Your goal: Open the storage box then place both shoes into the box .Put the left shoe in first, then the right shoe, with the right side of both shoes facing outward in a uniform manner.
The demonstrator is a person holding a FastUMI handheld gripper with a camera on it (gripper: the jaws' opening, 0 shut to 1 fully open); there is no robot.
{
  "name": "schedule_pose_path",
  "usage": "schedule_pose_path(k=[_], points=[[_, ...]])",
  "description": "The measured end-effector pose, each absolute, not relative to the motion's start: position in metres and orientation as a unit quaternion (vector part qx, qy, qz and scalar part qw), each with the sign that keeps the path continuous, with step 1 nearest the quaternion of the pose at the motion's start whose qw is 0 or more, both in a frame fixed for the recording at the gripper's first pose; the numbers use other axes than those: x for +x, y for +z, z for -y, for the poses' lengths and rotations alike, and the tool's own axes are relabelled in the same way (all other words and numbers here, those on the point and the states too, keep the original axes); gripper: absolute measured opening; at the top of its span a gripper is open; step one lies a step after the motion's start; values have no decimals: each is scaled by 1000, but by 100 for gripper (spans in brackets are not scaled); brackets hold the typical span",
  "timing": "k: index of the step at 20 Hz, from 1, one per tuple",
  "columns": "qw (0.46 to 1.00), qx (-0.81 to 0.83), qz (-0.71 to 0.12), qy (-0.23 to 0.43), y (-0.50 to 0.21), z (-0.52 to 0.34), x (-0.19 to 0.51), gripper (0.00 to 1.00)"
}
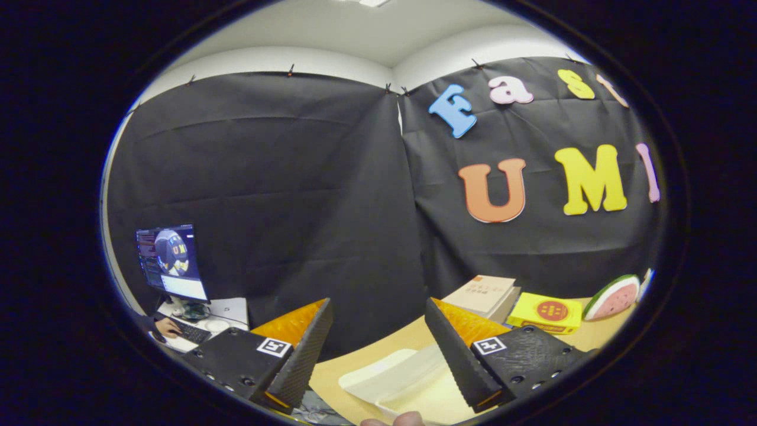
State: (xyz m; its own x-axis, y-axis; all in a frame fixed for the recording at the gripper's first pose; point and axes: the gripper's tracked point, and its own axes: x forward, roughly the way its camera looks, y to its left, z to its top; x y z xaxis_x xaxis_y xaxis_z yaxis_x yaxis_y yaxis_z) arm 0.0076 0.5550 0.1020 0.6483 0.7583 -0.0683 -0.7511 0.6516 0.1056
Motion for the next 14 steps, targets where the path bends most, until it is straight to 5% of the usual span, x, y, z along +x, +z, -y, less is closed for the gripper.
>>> schedule_pose_path(k=[7,14], points=[[934,33,-81,346,63,-394,31,96],[968,-25,-141,208,-11,-192,83,95]])
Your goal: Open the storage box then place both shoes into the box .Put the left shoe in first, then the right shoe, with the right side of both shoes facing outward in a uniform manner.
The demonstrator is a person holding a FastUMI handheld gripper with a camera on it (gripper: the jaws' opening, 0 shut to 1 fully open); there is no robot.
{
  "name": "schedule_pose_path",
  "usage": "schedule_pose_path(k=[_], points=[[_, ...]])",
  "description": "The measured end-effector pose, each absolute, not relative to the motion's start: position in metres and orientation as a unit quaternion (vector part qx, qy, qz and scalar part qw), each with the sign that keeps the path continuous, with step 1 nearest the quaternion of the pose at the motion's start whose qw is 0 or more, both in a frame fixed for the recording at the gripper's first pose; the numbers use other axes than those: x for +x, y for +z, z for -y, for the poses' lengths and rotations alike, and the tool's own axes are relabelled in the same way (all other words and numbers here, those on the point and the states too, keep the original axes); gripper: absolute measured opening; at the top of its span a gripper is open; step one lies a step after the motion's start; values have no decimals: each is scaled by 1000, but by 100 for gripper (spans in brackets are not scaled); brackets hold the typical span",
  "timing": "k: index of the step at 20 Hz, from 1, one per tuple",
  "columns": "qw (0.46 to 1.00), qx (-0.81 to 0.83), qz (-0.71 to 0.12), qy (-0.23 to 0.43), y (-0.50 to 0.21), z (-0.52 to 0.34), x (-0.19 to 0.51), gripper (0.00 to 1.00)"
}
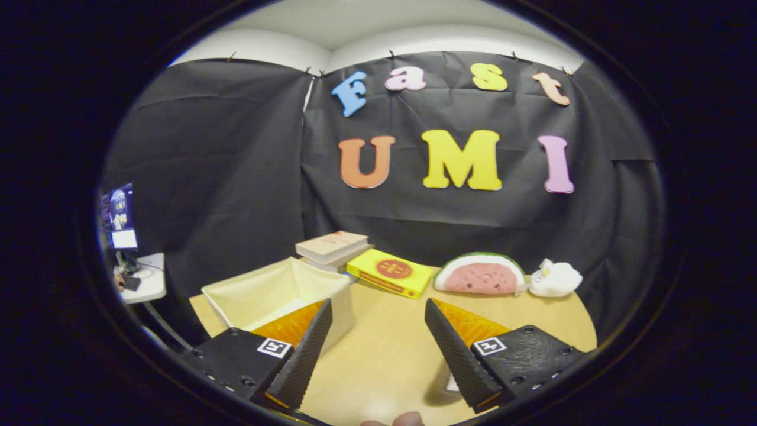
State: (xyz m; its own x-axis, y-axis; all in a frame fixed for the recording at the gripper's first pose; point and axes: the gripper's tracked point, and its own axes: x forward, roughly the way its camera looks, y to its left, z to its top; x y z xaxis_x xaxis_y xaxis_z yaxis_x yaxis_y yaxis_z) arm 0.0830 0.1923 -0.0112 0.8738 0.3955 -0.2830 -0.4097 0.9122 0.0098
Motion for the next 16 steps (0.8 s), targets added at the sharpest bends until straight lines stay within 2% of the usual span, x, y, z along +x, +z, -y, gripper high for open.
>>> schedule_pose_path(k=[6,10,16], points=[[960,-12,-256,113,-86,-84,115,96],[934,-7,-345,92,-143,-65,128,96],[901,22,-425,80,-190,-76,143,96]])
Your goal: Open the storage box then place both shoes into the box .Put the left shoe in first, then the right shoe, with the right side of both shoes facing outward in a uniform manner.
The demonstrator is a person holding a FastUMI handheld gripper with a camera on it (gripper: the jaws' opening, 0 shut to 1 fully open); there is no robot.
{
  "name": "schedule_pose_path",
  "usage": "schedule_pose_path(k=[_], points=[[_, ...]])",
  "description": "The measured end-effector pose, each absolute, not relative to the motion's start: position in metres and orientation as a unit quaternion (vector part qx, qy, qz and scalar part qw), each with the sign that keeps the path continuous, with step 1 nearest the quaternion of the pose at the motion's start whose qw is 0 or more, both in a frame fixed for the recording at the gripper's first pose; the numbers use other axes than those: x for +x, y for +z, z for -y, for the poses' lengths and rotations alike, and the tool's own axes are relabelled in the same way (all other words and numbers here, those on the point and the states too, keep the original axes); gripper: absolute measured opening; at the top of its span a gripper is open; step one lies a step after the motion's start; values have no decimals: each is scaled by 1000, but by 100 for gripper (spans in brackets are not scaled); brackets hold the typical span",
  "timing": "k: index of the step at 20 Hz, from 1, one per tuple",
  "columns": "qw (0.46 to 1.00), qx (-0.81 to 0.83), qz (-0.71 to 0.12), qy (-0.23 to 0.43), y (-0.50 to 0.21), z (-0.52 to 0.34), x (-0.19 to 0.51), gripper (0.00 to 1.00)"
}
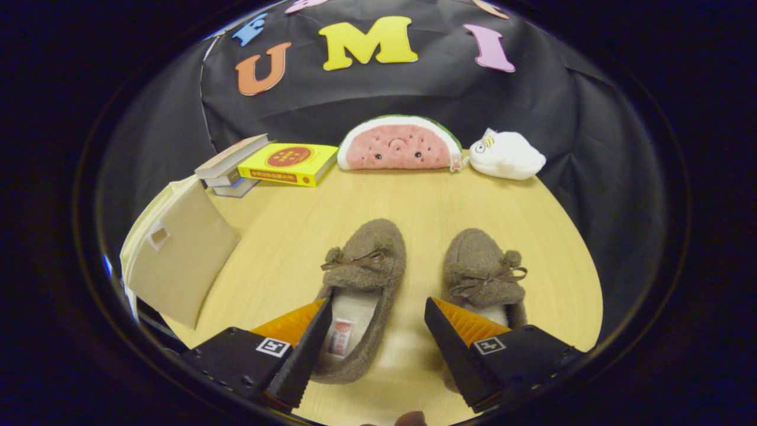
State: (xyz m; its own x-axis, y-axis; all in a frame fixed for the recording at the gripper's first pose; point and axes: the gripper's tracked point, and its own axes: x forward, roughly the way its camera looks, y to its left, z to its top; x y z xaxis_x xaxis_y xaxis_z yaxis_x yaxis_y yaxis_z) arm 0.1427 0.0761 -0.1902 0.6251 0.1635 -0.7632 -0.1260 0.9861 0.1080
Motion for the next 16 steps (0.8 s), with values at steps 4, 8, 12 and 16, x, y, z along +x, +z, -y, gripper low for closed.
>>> schedule_pose_path(k=[4,8,12,16], points=[[885,78,-455,58,-210,-86,158,79],[876,95,-472,25,-220,-77,162,29],[864,156,-478,21,-219,-78,161,0],[858,206,-470,29,-199,-94,149,0]])
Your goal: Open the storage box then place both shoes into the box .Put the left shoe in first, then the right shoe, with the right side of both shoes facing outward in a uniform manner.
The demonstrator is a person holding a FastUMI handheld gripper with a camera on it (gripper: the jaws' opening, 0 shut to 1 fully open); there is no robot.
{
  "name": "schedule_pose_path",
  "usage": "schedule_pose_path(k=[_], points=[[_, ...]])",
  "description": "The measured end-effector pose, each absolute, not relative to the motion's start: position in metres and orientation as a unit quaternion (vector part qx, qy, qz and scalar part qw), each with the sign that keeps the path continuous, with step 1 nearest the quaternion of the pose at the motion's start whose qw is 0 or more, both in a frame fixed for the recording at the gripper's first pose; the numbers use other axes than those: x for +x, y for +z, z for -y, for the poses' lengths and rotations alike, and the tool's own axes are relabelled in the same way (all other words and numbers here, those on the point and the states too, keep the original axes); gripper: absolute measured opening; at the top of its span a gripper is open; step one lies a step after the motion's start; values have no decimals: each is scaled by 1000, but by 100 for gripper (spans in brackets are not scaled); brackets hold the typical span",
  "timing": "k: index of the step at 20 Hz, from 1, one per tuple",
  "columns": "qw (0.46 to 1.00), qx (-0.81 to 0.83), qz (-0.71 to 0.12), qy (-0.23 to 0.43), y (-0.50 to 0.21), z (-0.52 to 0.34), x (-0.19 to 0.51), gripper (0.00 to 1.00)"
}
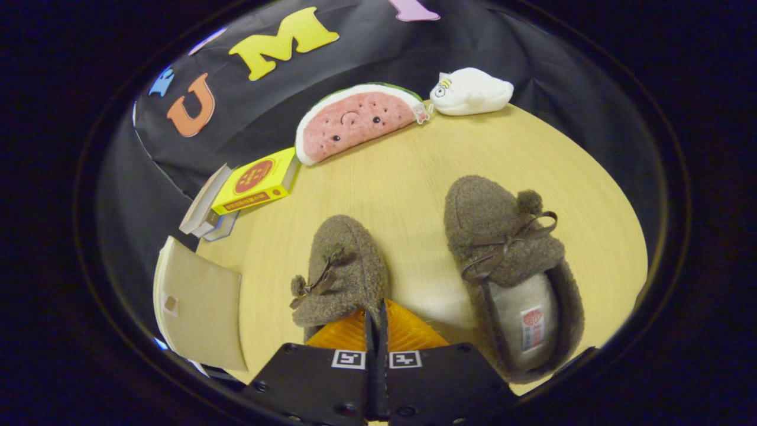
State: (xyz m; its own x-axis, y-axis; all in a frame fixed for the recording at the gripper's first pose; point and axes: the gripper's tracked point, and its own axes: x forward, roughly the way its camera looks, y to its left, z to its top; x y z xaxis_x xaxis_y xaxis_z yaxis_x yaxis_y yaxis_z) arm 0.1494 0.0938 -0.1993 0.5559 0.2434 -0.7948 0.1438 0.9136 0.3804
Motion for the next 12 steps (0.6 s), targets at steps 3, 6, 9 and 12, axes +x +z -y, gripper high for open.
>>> schedule_pose_path(k=[3,6,9,12], points=[[862,235,-447,44,-162,-119,141,0],[862,262,-427,72,-108,-163,130,0],[862,273,-413,108,-52,-224,120,0],[855,283,-411,142,-13,-290,115,0]])
